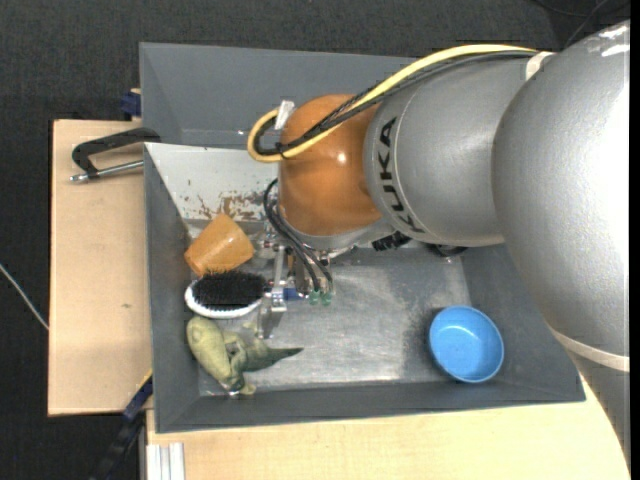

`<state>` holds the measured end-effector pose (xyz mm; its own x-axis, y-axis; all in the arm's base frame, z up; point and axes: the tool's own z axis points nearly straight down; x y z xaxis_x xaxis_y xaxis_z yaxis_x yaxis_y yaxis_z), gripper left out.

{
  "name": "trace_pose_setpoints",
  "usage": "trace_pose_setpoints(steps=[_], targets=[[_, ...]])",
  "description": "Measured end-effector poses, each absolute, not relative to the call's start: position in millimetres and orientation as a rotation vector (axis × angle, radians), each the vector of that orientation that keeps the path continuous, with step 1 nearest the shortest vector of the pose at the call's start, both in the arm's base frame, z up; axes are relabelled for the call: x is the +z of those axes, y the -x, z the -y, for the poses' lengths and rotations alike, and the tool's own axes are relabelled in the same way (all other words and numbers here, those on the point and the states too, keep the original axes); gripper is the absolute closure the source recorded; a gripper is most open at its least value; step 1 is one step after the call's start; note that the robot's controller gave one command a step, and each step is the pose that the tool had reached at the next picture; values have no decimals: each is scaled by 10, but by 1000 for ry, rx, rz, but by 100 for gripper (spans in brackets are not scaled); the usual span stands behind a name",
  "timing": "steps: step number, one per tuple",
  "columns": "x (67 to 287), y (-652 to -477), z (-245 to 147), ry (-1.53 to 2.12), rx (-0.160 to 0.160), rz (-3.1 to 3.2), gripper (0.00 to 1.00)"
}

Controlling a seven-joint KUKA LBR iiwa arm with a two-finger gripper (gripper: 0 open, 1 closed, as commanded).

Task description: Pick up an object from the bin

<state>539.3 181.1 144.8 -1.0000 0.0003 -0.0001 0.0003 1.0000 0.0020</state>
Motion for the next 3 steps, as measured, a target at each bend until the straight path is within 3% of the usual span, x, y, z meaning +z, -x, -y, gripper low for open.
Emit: trace_pose_setpoints(steps=[1, 2, 3], targets=[[942, -5527, -1865, -48, 15, -3125, 0], [905, -5502, -1862, -48, 12, -3133, 100], [2521, -5407, -2033, 6, 9, -3129, 100]])
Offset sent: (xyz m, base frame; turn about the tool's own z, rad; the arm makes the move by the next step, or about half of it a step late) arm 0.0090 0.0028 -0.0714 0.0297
